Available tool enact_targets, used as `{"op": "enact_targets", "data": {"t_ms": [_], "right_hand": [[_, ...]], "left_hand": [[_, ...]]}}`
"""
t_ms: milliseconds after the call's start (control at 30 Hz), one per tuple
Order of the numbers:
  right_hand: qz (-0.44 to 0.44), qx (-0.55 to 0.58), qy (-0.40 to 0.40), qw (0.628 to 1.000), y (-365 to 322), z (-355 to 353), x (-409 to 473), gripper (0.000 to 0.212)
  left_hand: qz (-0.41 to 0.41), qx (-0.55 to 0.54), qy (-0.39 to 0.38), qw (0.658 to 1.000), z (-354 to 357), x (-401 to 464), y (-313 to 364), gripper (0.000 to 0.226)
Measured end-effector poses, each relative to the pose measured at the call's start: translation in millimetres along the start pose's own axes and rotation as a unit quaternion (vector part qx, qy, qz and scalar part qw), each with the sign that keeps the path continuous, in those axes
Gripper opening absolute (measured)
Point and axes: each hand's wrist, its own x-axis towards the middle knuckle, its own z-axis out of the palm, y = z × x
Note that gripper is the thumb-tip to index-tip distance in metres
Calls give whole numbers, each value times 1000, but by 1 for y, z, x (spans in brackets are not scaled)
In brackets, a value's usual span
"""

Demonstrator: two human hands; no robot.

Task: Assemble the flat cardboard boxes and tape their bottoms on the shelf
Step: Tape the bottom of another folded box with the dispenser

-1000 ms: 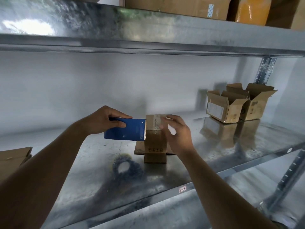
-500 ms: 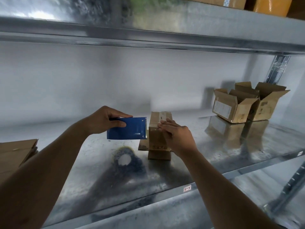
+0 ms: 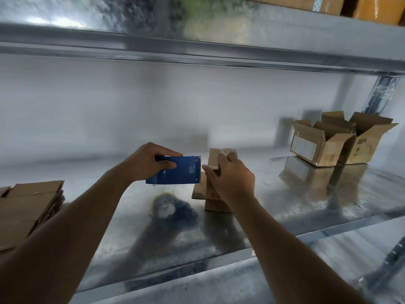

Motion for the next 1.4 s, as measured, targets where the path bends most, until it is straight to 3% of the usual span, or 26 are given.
{"op": "enact_targets", "data": {"t_ms": [100, 467, 833, 1133, 1400], "right_hand": [[-7, -20, 21, 1000, -8, 9, -6, 58], [-9, -23, 122, 992, -23, 36, 1, 30], [-27, -35, 156, 987, -27, 33, -2, 26], [-34, -14, 101, 994, -10, 27, -9, 43], [-83, -1, 147, 986, 10, 12, -14, 36]], "left_hand": [[7, 74, 14, 997, 7, 5, 10, 31], [0, 216, 106, 971, 28, -14, 49, 27], [-51, 314, 98, 943, 51, -20, 76, 21], [-56, 270, 140, 951, 60, -26, 45, 26], [-125, 276, 159, 940, 56, -55, 25, 30]]}}
